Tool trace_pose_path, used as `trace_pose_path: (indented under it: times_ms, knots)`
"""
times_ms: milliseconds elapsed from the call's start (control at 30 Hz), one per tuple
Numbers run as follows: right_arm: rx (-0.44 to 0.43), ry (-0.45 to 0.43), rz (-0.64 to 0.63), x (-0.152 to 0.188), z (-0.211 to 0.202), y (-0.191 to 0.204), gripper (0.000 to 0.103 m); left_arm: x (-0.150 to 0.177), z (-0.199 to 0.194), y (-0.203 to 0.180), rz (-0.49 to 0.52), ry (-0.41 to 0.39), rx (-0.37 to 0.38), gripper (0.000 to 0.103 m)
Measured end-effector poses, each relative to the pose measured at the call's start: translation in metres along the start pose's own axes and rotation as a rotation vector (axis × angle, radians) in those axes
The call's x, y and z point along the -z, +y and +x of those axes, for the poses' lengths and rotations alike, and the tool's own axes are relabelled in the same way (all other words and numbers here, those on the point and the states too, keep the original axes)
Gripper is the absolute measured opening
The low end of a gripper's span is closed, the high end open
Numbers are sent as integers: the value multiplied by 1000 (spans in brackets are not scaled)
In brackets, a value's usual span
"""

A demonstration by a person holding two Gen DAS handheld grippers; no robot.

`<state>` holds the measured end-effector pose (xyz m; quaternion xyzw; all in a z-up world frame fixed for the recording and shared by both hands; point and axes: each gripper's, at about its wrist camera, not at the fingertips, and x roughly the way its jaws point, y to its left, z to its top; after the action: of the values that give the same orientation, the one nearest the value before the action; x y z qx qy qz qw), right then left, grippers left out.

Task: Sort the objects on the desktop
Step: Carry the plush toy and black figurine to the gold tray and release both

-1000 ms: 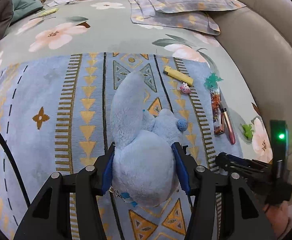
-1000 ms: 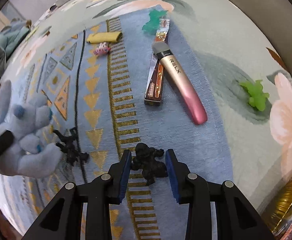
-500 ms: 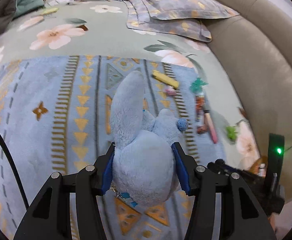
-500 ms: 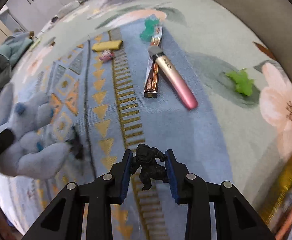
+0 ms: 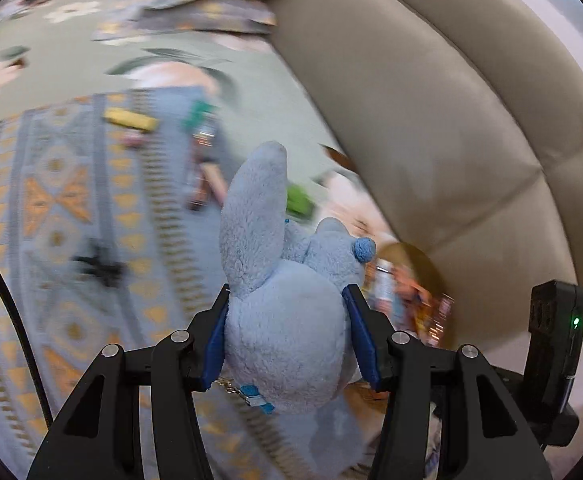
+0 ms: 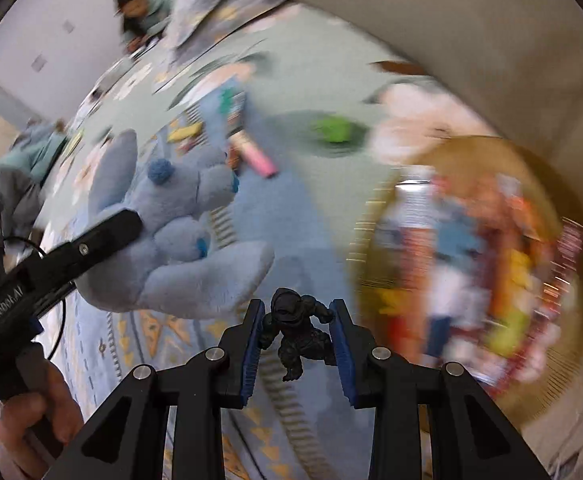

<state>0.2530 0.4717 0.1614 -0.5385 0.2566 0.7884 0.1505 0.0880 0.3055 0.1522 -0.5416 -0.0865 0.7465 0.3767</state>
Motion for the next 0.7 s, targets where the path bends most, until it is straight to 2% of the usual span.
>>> trace_pose_path:
  times_ms: [300, 433, 567, 633, 700]
  knots:
    - [147, -146, 206, -6, -67, -98, 32, 6, 45, -92, 119, 65, 138, 50]
    - [161, -176, 246, -6, -82, -119, 32, 10, 59, -127, 173, 72, 180, 50]
    - [158, -207, 248, -5, -87, -123, 32, 11, 72, -143, 194, 78, 225, 53]
    - [159, -181, 249, -5, -78, -127, 33, 14, 86, -145, 213, 105, 221, 57]
    - [118, -123, 273, -4, -66, -131, 32, 20, 100, -138, 203, 165, 227, 57]
